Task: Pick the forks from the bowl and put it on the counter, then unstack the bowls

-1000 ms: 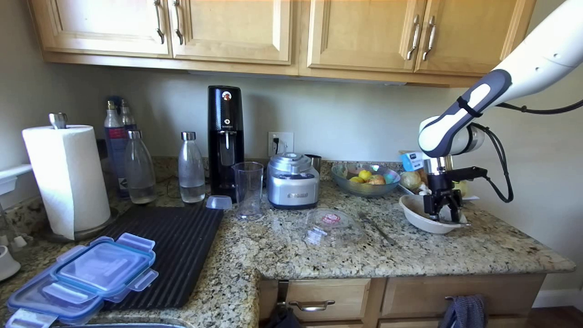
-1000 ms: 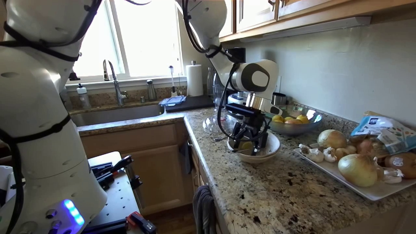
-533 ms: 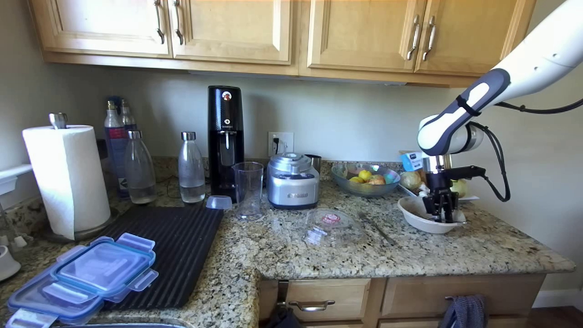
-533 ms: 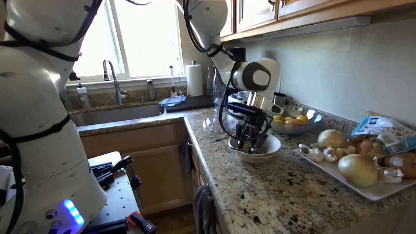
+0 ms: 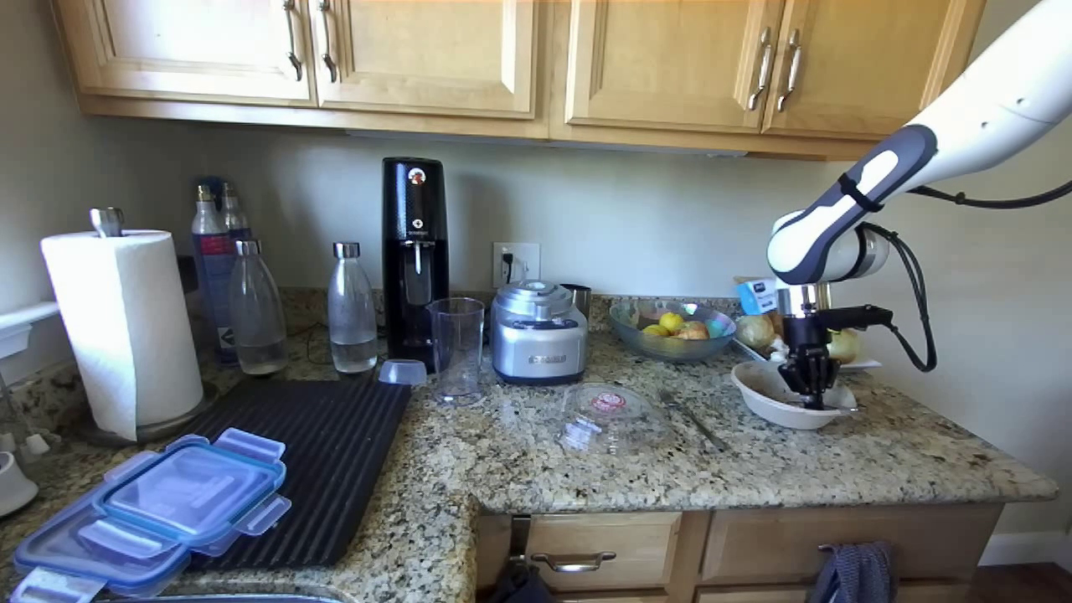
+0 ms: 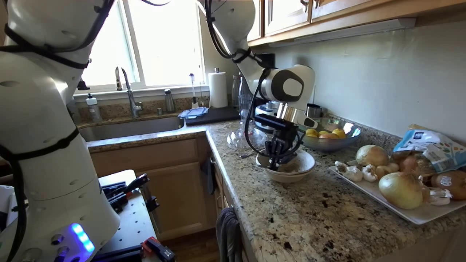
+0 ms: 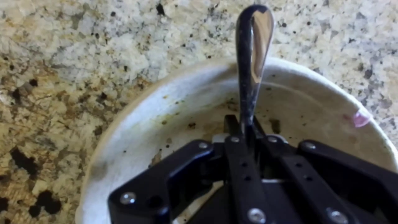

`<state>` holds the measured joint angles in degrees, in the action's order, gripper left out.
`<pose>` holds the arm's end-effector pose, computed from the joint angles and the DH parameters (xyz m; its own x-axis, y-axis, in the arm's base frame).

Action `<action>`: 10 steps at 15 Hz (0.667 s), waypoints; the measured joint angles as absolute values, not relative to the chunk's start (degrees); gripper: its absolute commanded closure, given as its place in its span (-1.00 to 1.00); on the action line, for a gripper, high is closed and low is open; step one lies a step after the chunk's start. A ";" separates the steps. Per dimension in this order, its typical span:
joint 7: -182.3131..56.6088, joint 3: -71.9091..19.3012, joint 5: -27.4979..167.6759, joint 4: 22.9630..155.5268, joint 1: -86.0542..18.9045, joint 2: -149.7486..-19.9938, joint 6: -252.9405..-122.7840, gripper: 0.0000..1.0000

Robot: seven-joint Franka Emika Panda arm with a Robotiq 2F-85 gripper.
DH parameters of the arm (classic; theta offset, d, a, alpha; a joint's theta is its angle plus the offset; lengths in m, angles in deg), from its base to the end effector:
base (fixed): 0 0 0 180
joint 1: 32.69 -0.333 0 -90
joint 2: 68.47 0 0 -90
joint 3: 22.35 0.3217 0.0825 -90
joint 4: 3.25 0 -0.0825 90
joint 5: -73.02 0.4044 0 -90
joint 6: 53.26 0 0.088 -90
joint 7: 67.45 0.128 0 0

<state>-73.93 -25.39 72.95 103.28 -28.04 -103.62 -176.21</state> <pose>0.6050 -0.0820 0.1334 0.9467 -0.0140 -0.3218 -0.0165 -0.9999 -0.0051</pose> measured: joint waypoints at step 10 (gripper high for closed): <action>-73.91 -25.02 73.03 104.85 -28.12 -98.77 -176.06 0.85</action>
<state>-73.91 -25.02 73.03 104.85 -28.12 -98.77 -176.06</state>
